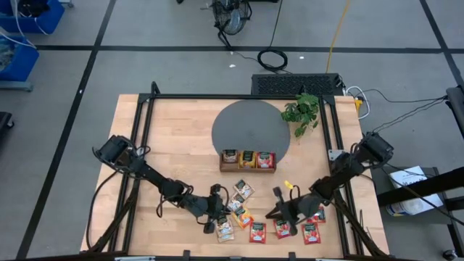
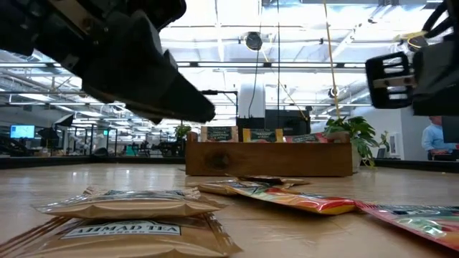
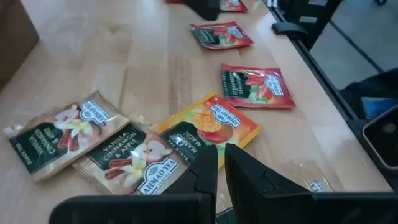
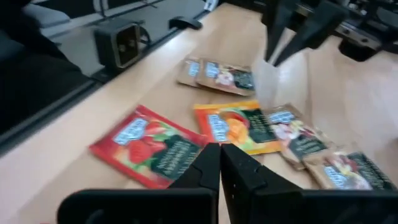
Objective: Pick & Place Tea
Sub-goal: Put the brown tea bag into the left wooden organizer
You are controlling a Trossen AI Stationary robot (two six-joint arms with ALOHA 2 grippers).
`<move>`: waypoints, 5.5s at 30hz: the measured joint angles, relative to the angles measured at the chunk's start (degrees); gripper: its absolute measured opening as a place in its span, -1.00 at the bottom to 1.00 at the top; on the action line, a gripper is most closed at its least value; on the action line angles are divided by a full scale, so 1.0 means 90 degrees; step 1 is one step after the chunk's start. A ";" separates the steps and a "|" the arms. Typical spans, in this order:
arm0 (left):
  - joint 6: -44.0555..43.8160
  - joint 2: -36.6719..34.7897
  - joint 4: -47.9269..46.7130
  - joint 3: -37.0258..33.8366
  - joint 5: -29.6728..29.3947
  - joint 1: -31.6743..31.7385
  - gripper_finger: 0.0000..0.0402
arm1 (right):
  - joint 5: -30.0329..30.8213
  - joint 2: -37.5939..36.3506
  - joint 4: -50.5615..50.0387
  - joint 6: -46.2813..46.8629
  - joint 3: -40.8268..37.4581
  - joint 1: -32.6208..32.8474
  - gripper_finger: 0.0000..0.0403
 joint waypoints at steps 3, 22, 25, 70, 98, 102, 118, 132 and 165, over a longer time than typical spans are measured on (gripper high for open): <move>0.0152 0.0000 -0.0002 0.0000 -0.0002 0.0005 -0.82 | 0.0003 0.0036 0.0011 -0.0074 0.0000 -0.0168 -1.00; -0.1248 0.0000 -0.0076 0.0000 -0.0983 0.0319 -0.82 | -0.0372 0.0039 0.0018 0.0631 0.0000 -0.0460 -0.98; -0.0957 0.0000 -0.0313 0.0000 -0.0979 0.0321 -0.82 | -0.0458 0.0060 0.0024 0.0643 0.0000 -0.0466 -0.98; -0.1844 0.0002 -0.0858 -0.0008 -0.1524 0.0343 -0.82 | 0.0744 0.1251 -0.1229 0.0442 0.1192 -0.1573 -1.00; -0.3559 0.0005 -0.2030 0.0000 -0.1521 0.0406 -0.42 | 0.0353 0.2098 -0.1013 0.1243 0.1197 -0.1581 -1.00; -0.3781 0.0005 -0.2085 0.0000 -0.1518 0.0547 -0.11 | 0.0342 0.2100 -0.1014 0.1217 0.1192 -0.1589 -1.00; -0.3956 0.0002 -0.2103 0.0002 -0.0698 0.0777 0.20 | 0.0146 0.2772 0.0026 0.1178 0.1200 -0.1778 -1.00; -0.3712 0.0136 -0.2018 0.0055 -0.0194 0.0710 -0.12 | 0.0158 0.2788 0.0149 0.1187 0.1190 -0.2052 -1.00; -0.0680 -0.1107 -0.1766 0.0212 -0.0230 0.0385 -0.97 | 0.1557 0.1423 0.0034 -0.0047 0.0875 -0.1233 -1.00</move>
